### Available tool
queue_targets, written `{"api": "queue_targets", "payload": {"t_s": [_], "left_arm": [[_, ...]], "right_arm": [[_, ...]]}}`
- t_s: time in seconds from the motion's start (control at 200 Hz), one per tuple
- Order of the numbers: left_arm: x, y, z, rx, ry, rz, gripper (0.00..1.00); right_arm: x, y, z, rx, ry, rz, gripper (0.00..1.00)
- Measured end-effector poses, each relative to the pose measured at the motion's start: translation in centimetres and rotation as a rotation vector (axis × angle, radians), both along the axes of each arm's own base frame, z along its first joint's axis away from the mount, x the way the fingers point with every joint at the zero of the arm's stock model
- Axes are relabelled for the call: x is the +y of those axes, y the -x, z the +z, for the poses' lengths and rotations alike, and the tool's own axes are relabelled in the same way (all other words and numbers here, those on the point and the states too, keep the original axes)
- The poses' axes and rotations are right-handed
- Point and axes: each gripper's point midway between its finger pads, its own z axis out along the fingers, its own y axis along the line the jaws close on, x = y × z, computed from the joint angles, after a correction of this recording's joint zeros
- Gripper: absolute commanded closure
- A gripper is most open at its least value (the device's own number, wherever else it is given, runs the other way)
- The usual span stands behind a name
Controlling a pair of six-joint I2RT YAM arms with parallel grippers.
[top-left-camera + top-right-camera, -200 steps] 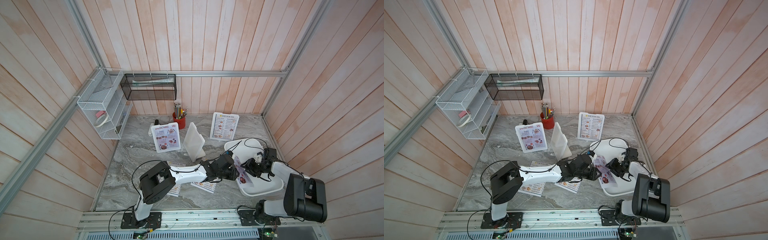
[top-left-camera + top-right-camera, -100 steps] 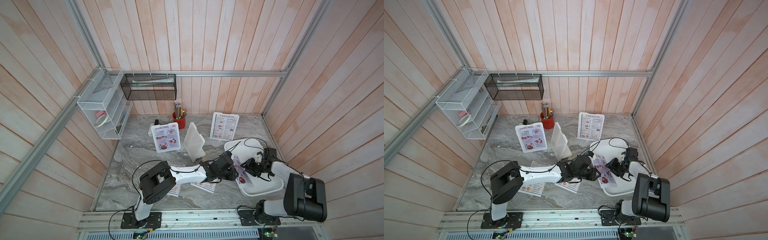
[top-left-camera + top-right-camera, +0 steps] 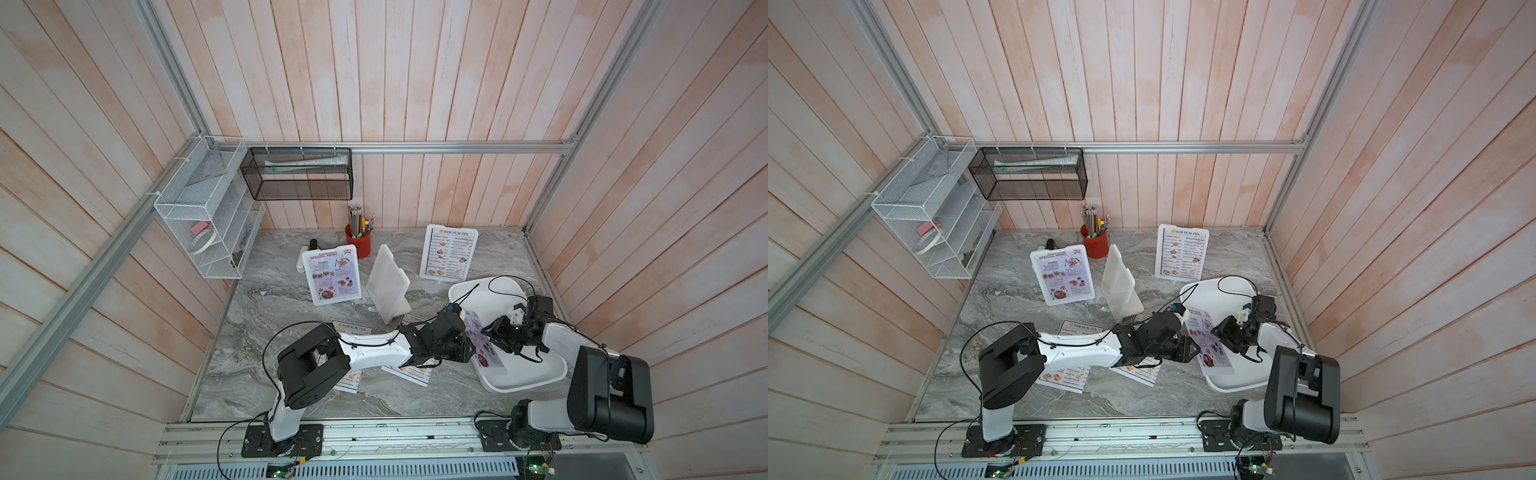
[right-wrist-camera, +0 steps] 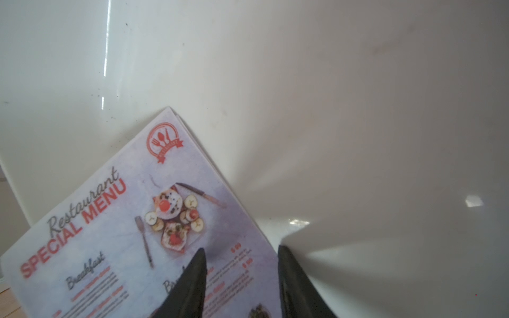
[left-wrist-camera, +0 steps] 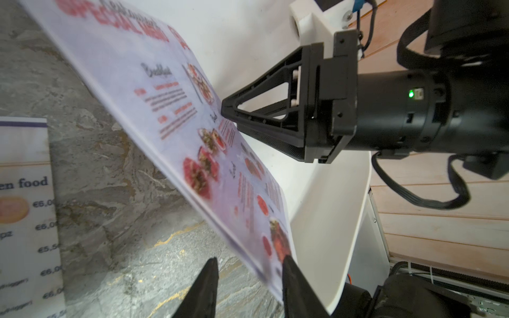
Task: Replace the menus in the menu holders
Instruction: Pick up the menu from the storage box.
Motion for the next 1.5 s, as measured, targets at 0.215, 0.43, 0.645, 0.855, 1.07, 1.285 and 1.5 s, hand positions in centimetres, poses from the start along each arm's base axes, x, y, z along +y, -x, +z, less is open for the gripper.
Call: {"api": "queue_targets", "payload": {"t_s": [0.215,0.43,0.645,0.855,1.07,1.285,1.5], "left_arm": [[0.0,0.0,0.7,-0.005,0.012,0.002,0.61],[-0.2,0.6,1.3,-0.003,0.024,-0.003,0.69],[-0.6,1.7,1.7,-0.001,0.028,-0.015,0.78],[0.0,1.2,1.1,-0.011,-0.005,0.022,0.84],[0.8,0.3,0.5,-0.022,-0.038,0.072,0.83],[1.6,-0.8,-0.2,-0.014,-0.048,0.102,0.83],[1.4,-1.1,0.1,-0.019,-0.03,0.104,0.83]], "right_arm": [[0.0,0.0,0.0,0.0,0.0,0.0,0.56],[0.0,0.0,0.0,0.0,0.001,0.001,0.57],[0.0,0.0,0.0,-0.001,0.001,0.001,0.58],[0.0,0.0,0.0,-0.001,0.002,0.003,0.58],[0.0,0.0,0.0,0.0,0.002,0.003,0.59],[0.0,0.0,-0.1,0.001,0.001,0.003,0.59],[0.0,0.0,-0.1,0.0,0.001,0.004,0.59]]}}
